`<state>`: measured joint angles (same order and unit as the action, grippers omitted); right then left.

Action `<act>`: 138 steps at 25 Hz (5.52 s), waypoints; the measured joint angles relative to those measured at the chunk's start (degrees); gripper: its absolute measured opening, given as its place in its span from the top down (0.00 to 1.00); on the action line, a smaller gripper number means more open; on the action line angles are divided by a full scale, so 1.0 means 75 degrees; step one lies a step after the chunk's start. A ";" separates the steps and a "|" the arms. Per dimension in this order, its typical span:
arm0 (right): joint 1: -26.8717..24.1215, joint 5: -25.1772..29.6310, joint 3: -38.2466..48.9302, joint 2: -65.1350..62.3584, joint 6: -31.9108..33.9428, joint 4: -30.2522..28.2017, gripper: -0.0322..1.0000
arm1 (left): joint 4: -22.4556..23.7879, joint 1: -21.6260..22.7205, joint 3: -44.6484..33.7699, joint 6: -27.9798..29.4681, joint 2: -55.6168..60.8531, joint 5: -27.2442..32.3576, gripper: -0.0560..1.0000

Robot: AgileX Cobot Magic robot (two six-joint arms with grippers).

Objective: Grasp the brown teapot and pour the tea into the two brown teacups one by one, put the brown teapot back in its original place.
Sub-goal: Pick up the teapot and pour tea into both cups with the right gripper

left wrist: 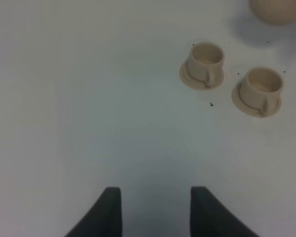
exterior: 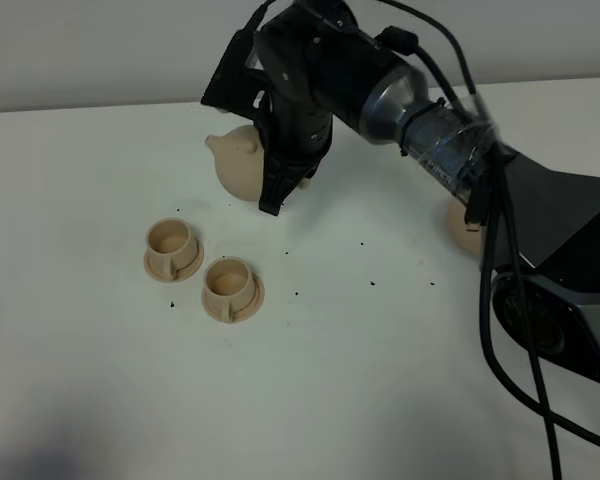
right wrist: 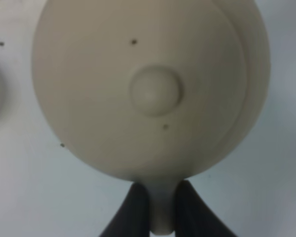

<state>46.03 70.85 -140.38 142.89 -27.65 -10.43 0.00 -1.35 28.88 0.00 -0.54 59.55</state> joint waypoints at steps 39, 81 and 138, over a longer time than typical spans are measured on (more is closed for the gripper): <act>0.1407 -0.0058 -0.0022 0.0626 -0.0590 -0.2517 0.84 | 0.0000 0.0000 0.0000 0.0000 0.0000 0.0000 0.59; 0.2091 -0.0178 -0.0022 0.0914 -0.0795 -0.4412 0.84 | 0.0000 0.0000 0.0000 0.0000 0.0000 0.0000 0.59; 0.2246 -0.0294 -0.0022 0.0914 -0.1190 -0.5296 0.84 | 0.0000 0.0000 0.0000 0.0000 0.0000 0.0000 0.59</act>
<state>62.87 68.64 -140.55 149.75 -36.57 -50.14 0.00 -1.35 28.88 0.00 -0.54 59.55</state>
